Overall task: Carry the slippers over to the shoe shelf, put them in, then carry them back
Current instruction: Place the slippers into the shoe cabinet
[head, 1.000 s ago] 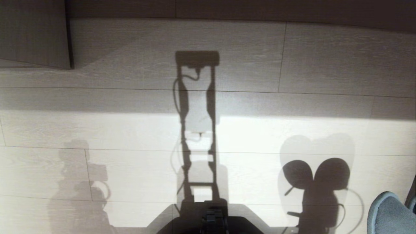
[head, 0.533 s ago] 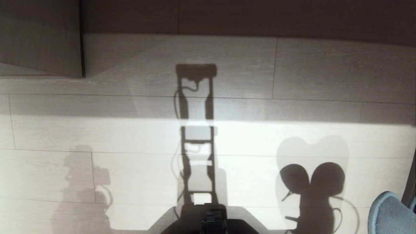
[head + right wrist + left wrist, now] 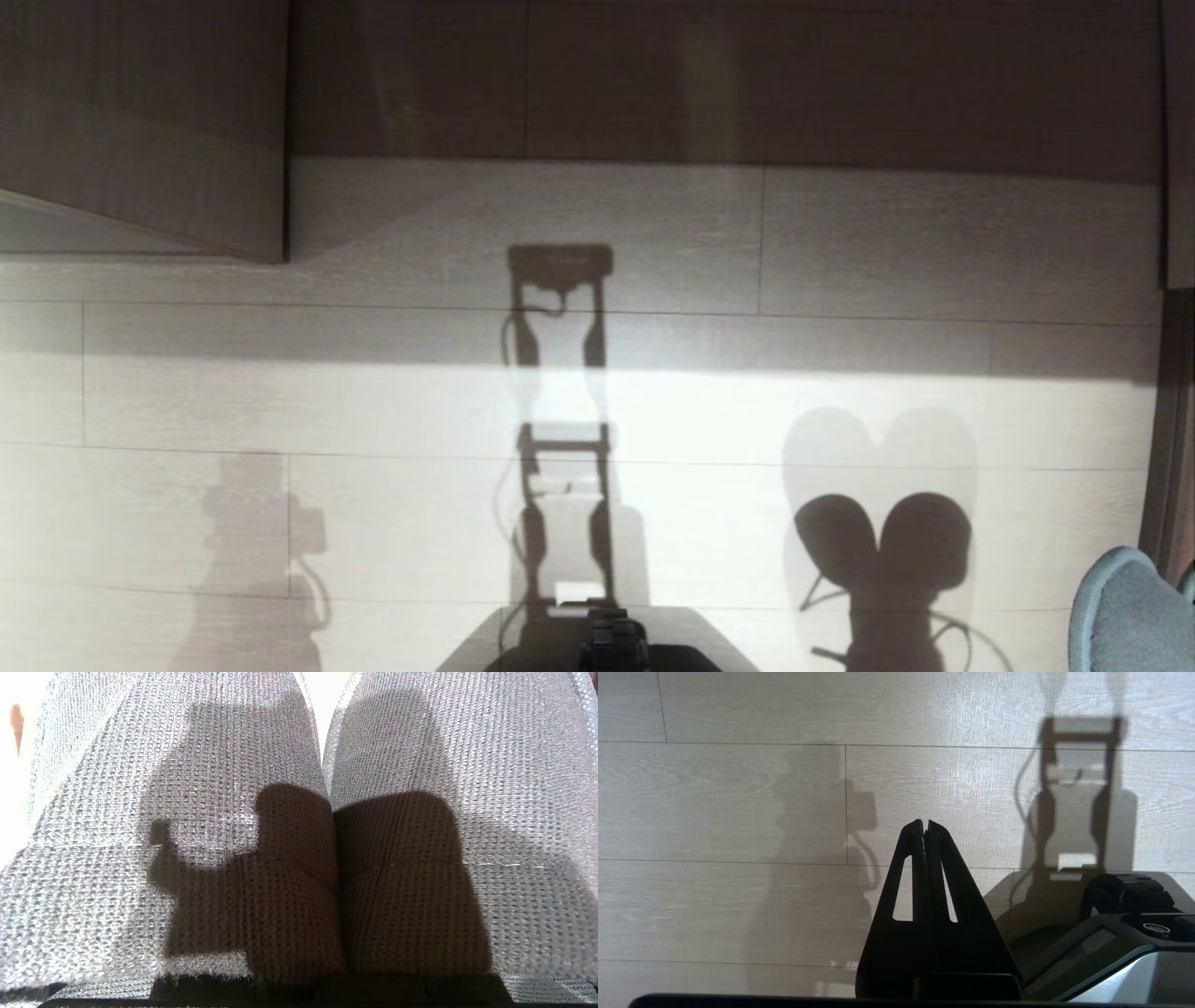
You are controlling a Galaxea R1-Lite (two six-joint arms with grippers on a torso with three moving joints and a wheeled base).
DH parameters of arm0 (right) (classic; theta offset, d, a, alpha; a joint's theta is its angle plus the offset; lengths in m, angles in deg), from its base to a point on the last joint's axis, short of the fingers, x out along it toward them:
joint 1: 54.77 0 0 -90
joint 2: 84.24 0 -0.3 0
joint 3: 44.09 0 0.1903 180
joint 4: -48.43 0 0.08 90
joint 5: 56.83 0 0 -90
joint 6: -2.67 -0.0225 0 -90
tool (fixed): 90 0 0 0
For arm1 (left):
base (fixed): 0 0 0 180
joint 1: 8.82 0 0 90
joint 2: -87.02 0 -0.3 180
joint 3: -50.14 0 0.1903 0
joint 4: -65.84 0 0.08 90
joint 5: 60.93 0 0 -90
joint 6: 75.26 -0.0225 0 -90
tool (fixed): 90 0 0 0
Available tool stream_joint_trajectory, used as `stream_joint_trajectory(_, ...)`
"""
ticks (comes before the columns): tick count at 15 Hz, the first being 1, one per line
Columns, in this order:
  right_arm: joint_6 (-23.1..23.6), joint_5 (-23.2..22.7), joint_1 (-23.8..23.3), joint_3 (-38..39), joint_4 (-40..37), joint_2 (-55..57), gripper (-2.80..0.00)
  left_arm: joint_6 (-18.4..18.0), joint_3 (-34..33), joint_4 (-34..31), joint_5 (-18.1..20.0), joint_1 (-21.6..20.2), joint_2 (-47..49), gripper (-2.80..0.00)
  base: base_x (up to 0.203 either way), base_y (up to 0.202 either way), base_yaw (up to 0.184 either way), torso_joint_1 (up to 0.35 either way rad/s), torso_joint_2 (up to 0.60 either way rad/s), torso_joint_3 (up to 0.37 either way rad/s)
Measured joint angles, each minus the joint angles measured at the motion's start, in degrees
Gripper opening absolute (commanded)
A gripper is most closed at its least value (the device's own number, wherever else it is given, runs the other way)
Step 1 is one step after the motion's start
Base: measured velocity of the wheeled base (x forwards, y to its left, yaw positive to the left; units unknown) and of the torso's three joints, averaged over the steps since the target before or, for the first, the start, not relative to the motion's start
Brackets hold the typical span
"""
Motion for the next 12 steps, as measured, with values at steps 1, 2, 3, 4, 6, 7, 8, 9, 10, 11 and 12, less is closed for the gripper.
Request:
stream_joint_trajectory(1, 0.0, 0.0, 0.0, 0.0, 0.0, 0.0, -2.8, 0.0, 0.0, 0.0, -0.02, 0.0, 0.0, -2.8, 0.0, 0.0, 0.0, -0.002, 0.0, 0.207)
stream_joint_trajectory(2, -0.01, 0.02, 0.0, 0.0, 0.02, 0.0, -2.8, -0.07, 0.0, -0.05, -0.01, 0.0, 0.0, -2.8, 0.0, 0.0, 0.0, 0.007, 0.0, 0.202)
stream_joint_trajectory(3, -0.02, 0.0, 0.0, 0.0, 0.02, 0.0, -2.8, -0.03, 0.0, -0.07, -0.02, 0.0, 0.0, -2.8, 0.0, 0.0, 0.0, 0.003, 0.0, 0.206)
stream_joint_trajectory(4, -0.02, 0.0, 0.0, 0.0, 0.02, 0.0, -2.8, -0.01, 0.0, -0.05, -0.04, 0.0, 0.0, -2.8, 0.0, 0.0, 0.0, 0.002, 0.0, 0.207)
stream_joint_trajectory(6, -0.02, 0.0, 0.0, 0.0, 0.05, 0.0, -2.8, 0.0, 0.0, -0.07, -0.02, -0.02, 0.0, -2.8, 0.0, 0.0, 0.0, 0.004, 0.0, 0.198)
stream_joint_trajectory(7, -0.02, 0.0, 0.0, 0.0, 0.05, 0.0, -2.8, -0.05, 0.0, -0.07, 0.0, -0.05, 0.0, -2.8, 0.0, 0.0, 0.0, 0.002, 0.0, 0.199)
stream_joint_trajectory(8, -0.02, 0.0, 0.0, 0.0, 0.05, 0.0, -2.8, -0.02, 0.0, -0.07, -0.02, -0.05, 0.0, -2.8, 0.0, 0.0, 0.0, 0.002, 0.0, 0.193)
stream_joint_trajectory(9, -0.02, 0.0, 0.0, 0.0, 0.05, 0.0, -2.8, 0.02, 0.0, -0.07, -0.02, -0.05, 0.0, -2.8, 0.0, 0.0, 0.0, 0.001, 0.0, 0.195)
stream_joint_trajectory(10, -0.02, -0.02, 0.0, 0.0, 0.05, 0.0, -2.8, 0.02, 0.0, -0.02, 0.0, -0.02, 0.0, -2.8, 0.0, 0.0, 0.0, 0.006, 0.0, 0.204)
stream_joint_trajectory(11, -0.02, -0.02, 0.0, 0.0, 0.05, 0.0, -2.8, 0.06, 0.0, -0.02, -0.02, -0.02, 0.0, -2.8, 0.0, 0.0, 0.0, 0.002, 0.0, 0.197)
stream_joint_trajectory(12, -0.03, -0.02, 0.0, 0.0, 0.05, 0.0, -2.8, 0.11, 0.0, -0.02, -0.02, -0.02, 0.0, -2.8, 0.0, 0.0, 0.0, 0.003, 0.0, 0.207)
